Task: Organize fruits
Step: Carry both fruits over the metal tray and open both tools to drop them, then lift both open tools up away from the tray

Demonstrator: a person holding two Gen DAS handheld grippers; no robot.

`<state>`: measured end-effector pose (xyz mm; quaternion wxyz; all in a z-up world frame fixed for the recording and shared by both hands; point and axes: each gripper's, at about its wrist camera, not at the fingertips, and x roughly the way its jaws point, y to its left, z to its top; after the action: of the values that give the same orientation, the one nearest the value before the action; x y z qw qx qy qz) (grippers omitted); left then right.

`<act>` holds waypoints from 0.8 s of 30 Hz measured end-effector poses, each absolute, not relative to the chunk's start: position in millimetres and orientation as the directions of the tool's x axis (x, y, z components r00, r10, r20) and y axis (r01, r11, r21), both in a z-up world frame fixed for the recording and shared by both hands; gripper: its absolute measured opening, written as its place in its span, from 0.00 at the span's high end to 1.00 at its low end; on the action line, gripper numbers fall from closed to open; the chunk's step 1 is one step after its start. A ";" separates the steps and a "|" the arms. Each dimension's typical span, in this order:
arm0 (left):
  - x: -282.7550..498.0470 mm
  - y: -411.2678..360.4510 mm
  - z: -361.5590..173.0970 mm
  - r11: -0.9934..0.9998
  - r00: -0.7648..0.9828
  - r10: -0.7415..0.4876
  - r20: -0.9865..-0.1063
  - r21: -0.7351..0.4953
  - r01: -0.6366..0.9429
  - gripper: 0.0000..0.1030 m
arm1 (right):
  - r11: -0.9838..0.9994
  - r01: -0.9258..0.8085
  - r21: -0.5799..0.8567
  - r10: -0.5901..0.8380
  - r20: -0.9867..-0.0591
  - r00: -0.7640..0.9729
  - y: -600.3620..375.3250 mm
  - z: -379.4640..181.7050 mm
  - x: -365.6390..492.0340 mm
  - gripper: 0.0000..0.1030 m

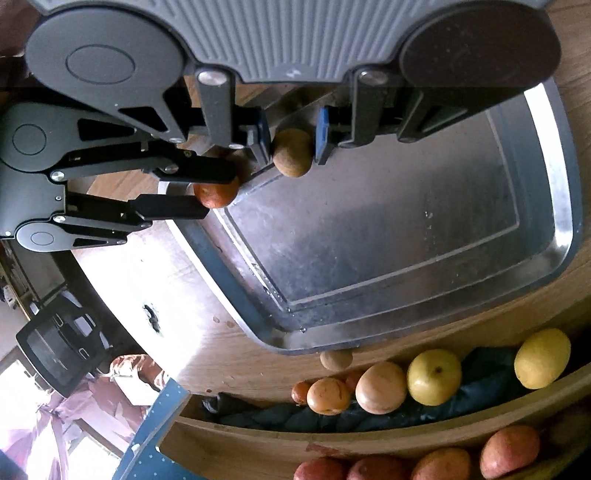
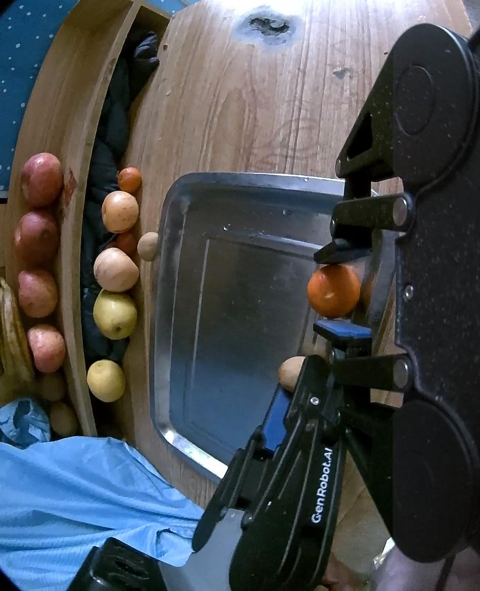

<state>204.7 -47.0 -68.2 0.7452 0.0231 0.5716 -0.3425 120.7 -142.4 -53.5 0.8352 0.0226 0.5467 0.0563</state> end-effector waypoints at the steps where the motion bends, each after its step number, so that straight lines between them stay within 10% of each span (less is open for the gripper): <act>1: 204.3 -47.8 -68.0 0.769 0.118 -0.481 -0.869 -0.353 0.533 0.73 | 0.993 -0.074 0.095 0.117 -0.911 0.396 -142.4 -54.0 120.8 0.66; 11: 197.3 -50.8 -63.8 0.810 0.167 -0.458 -0.873 -0.332 0.483 0.72 | 0.990 -0.106 0.096 0.131 -0.905 0.405 -146.0 -51.1 114.0 0.63; 24: 164.2 -41.4 -40.9 0.870 0.279 -0.398 -0.874 -0.263 0.418 0.28 | 0.989 -0.108 0.101 0.139 -0.883 0.449 -156.5 -31.2 88.2 0.36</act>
<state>164.2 -41.4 -40.9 0.7996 0.0090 0.5437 -0.2550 88.2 -156.5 -31.2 0.8511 0.0151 0.5198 0.0725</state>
